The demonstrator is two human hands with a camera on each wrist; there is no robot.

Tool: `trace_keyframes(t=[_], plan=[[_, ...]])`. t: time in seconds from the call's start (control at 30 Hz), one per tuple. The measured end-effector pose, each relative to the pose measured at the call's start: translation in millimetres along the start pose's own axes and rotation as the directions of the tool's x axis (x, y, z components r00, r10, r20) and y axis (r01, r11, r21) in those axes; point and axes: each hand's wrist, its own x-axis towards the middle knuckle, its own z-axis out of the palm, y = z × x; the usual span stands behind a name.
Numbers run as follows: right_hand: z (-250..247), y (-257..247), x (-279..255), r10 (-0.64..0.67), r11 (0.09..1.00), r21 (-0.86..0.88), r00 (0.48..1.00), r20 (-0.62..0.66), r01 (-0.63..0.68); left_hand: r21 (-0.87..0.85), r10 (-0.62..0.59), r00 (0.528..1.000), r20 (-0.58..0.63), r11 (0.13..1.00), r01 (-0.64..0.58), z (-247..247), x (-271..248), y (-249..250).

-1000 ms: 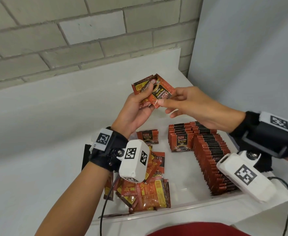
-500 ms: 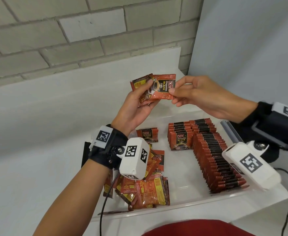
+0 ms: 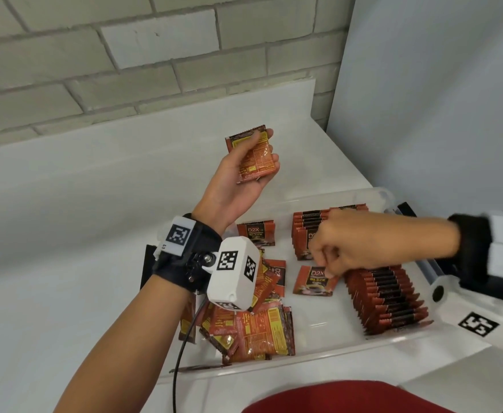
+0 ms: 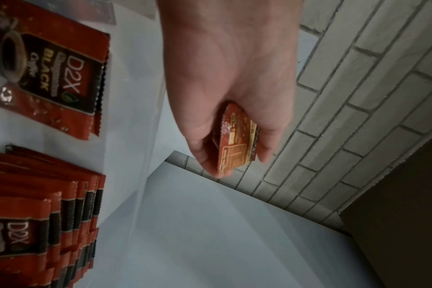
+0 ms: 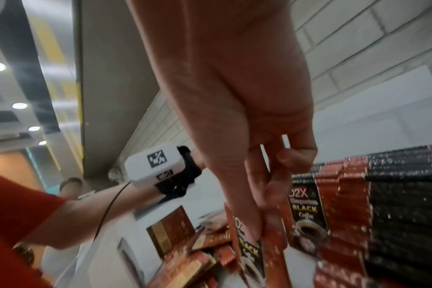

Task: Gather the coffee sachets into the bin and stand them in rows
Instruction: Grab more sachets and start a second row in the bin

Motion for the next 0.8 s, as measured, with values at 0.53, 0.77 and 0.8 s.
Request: trace_keyframes(t=[0.53, 0.77, 0.8], plan=[[-11, 8, 18, 0.053, 0.922, -0.357, 0.963, -0.264, -0.149, 0.005, -0.009, 1.0, 0.014, 1.0, 0.009, 0, 0, 0], [-10, 8, 18, 0.073, 0.914, -0.369, 0.963, -0.258, -0.168, 0.046, 0.006, 1.0, 0.002, 0.999, -0.006, 1, 0, -2], [-11, 8, 18, 0.075, 0.914, -0.37, 0.965, -0.251, -0.168, 0.052, 0.01, 1.0, -0.004, 0.999, -0.009, 0, 0, -2]])
